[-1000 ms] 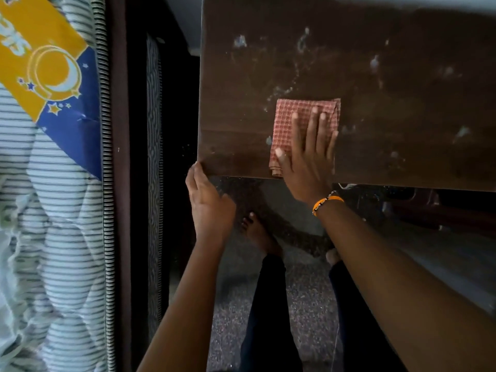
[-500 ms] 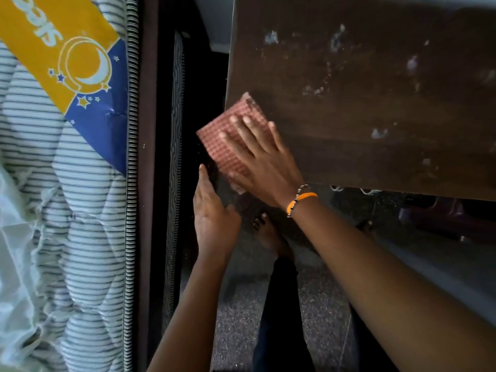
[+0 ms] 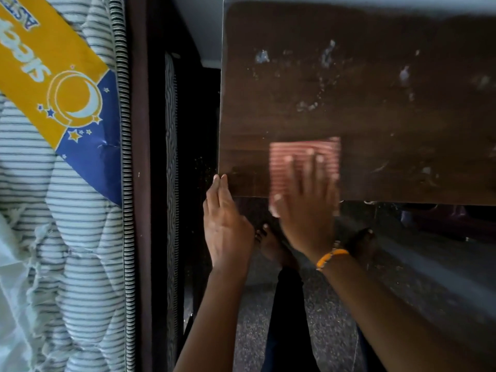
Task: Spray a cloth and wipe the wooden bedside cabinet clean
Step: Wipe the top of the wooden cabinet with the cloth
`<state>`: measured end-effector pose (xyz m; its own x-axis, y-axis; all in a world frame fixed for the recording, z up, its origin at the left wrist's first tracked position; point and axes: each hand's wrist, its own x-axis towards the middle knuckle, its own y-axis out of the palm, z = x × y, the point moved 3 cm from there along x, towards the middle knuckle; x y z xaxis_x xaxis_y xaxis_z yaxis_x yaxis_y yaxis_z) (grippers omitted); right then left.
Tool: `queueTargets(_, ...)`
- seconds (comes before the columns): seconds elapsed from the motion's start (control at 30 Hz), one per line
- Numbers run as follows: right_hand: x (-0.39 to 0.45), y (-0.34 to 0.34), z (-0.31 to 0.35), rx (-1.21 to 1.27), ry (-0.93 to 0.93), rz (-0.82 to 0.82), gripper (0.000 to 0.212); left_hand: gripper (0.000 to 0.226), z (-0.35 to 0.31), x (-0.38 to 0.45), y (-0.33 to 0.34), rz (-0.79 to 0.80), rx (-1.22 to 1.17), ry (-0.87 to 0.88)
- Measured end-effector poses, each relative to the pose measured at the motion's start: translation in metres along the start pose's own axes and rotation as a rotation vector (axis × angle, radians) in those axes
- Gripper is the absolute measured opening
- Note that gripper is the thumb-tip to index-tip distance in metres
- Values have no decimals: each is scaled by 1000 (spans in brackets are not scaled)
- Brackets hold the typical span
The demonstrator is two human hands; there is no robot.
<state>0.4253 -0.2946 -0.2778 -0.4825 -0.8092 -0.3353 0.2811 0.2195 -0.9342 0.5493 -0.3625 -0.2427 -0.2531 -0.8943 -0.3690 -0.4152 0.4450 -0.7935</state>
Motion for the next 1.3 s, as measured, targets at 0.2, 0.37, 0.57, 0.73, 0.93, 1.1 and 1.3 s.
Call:
queueTargets(0.2, 65, -7, 67, 11, -452, -32, 58, 72, 2, -1, -2, -22, 270, -15)
queueTargets(0.37, 138, -31, 59, -82, -494, -46, 63, 86, -15, 11, 8, 14, 474, 107)
queueTargets(0.57, 162, -51, -22, -31, -156, -114, 63, 102, -50, 36, 6, 88, 587, 265)
queueTargets(0.73, 106, -41, -68, 16, 150, -120, 64, 108, -51, 45, 3, 146, 604, 290)
queueTargets(0.93, 75, -27, -7, 39, -171, 12, 61, 100, -47, 44, 4, 80, 516, 309)
queueTargets(1.1, 145, -40, 37, -7, -394, -15, 64, 107, -45, 49, 2, 93, 534, 268)
queueTargets(1.3, 224, -64, 69, -36, -399, -24, 61, 108, -47, 39, 6, 123, 520, 230)
